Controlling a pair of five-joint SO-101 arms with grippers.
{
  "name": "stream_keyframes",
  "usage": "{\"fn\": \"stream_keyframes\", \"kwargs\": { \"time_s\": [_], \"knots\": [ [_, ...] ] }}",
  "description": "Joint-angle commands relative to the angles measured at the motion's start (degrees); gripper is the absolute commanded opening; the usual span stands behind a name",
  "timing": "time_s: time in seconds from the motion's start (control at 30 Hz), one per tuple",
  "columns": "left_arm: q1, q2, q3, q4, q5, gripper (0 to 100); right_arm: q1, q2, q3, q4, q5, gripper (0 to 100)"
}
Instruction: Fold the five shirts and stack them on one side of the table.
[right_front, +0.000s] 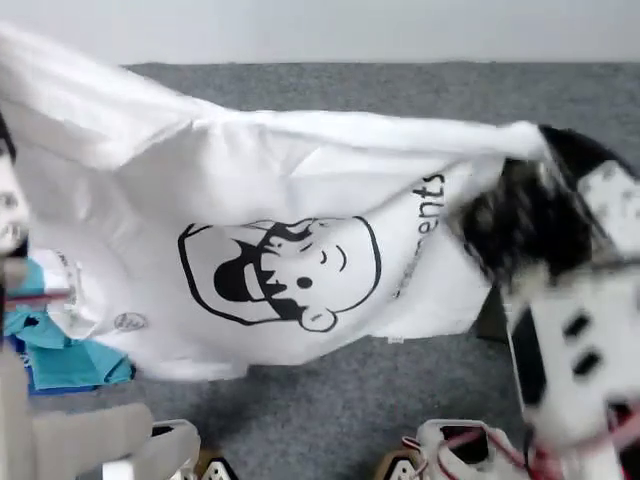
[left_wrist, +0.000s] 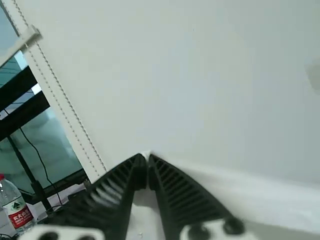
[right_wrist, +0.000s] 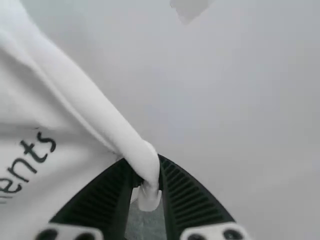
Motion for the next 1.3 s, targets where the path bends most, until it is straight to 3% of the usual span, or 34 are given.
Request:
{"fn": "stream_keyframes", "kwargs": {
  "time_s": [0.0, 0.27, 0.5, 0.63, 0.8, 1.27],
  "knots": [
    [-0.26, -3.6, -0.84, 2.55, -0.7, 1, 0.48, -2.68, -1.67, 4.09, 2.11, 1.0],
    [-0.35, -5.8, -0.75, 9.41, -0.7, 1, 0.57, -6.11, -0.09, 6.37, 2.11, 1.0],
    [0.0, 3.69, 6.02, 9.05, -0.7, 1, 0.48, 0.84, 18.55, 2.77, 2.02, 1.0],
    [0.09, 12.48, 15.08, 8.0, -0.7, 1, 0.66, 6.46, 31.21, -8.66, 2.11, 1.0],
    [0.09, 25.32, 20.97, -0.97, -0.7, 1, 0.75, 14.11, 43.52, -27.12, 2.2, 1.0],
    [0.0, 56.79, 14.99, -27.6, -0.7, 1, 0.75, 41.98, 49.14, -72.92, 2.2, 1.0]
  ]
}}
